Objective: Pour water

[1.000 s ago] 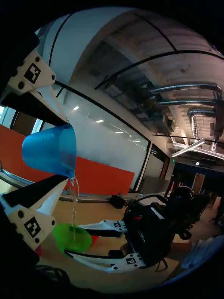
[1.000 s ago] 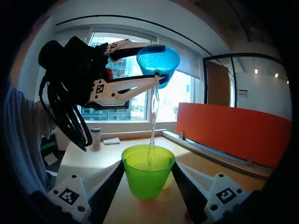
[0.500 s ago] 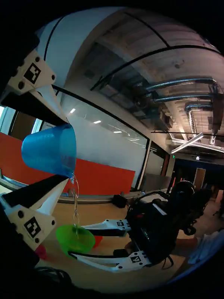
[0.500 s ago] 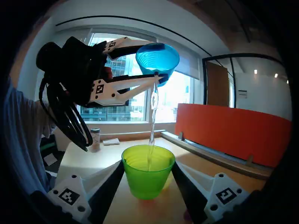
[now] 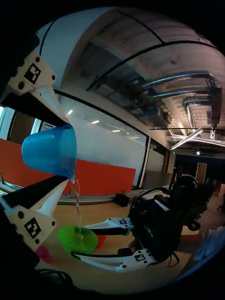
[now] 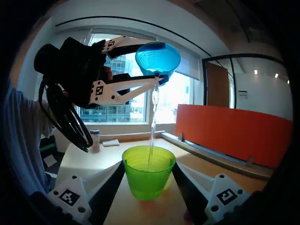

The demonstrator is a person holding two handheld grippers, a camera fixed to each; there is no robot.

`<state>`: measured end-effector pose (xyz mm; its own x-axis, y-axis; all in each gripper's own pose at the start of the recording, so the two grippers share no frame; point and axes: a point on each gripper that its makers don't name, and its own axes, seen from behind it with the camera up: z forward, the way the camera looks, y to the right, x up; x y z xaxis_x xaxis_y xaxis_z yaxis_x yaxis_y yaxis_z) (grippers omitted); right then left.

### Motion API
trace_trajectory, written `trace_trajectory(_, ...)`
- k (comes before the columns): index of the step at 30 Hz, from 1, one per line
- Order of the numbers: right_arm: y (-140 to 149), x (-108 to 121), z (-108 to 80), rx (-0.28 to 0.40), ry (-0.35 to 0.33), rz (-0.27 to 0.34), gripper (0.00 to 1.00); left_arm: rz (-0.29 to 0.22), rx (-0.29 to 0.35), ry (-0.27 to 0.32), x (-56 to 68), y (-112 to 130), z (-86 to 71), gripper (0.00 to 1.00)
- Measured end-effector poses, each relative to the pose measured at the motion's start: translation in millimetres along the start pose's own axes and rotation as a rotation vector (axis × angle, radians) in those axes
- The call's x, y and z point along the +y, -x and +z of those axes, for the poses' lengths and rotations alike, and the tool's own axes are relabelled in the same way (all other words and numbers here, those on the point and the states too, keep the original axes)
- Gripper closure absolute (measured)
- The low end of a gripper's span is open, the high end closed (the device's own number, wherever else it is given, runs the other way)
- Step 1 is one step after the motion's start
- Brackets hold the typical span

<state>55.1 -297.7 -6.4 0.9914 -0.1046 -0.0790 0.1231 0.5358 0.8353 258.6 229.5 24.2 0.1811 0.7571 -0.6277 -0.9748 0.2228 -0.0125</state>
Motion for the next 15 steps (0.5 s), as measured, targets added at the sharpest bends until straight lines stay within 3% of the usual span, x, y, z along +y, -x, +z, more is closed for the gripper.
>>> trace_trajectory(15, -1.6, 1.4, -1.6, 0.000, 0.006, 0.000, 0.10, 0.062, 0.004, 0.005, 1.4, -4.6, -0.3, 0.13)
